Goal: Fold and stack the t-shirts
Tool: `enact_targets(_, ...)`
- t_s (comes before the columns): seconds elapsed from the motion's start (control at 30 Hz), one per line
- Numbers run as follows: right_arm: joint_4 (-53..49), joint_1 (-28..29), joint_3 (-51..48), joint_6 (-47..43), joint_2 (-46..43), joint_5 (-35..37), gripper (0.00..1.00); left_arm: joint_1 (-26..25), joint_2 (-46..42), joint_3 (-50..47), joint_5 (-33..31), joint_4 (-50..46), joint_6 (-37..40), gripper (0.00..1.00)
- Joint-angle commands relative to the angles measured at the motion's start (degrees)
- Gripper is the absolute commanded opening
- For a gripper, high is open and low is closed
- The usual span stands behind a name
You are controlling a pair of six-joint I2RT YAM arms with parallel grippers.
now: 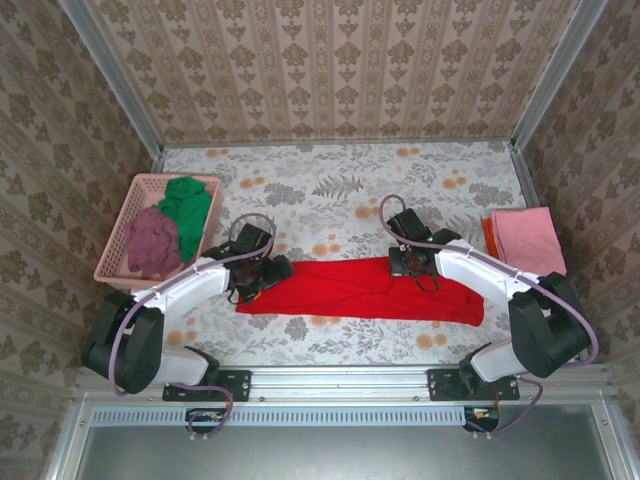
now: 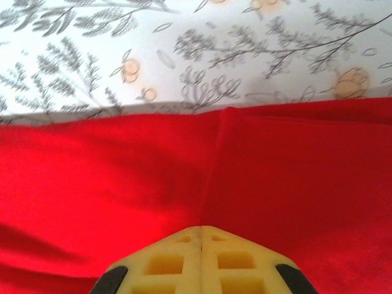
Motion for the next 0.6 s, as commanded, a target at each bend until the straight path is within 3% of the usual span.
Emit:
enact_targets(0.0, 0.09, 2.21, -1.73, -0.05, -1.29, -1.77, 0.0, -0.17, -1.26, 1.23, -1.15, -1.66, 1.55, 0.92)
enact_targets(0.17, 0.42, 4.17, -3.36, 0.92, -0.33, -2.36, 0.02, -0.26, -1.75, 1.02, -1.33, -1.86, 1.4, 0.92)
enact_targets(0.2, 2.28, 4.27, -3.58, 0.97, -0.27, -2.29, 0.07, -0.26, -1.7, 1.13, -1.39, -1.86, 1.46, 0.92)
enact_targets(0.33, 3.46, 4.19, -4.09, 1.02, -2.08, 1.29, 0.46, -0.26, -0.7, 1.68, -0.88, -1.53, 2.32, 0.91)
enact_targets(0.43, 4.45, 3.78, -4.91, 1.32, -7.59, 5.65, 0.6, -1.33, -0.27, 2.85, -0.56, -0.32, 2.95, 0.91)
enact_targets(0.57, 7.1, -0.2, -9.32, 6.21, -12.89, 6.19, 0.67, -5.04, 2.87, 4.94, 0.89, 3.62, 2.09, 0.91)
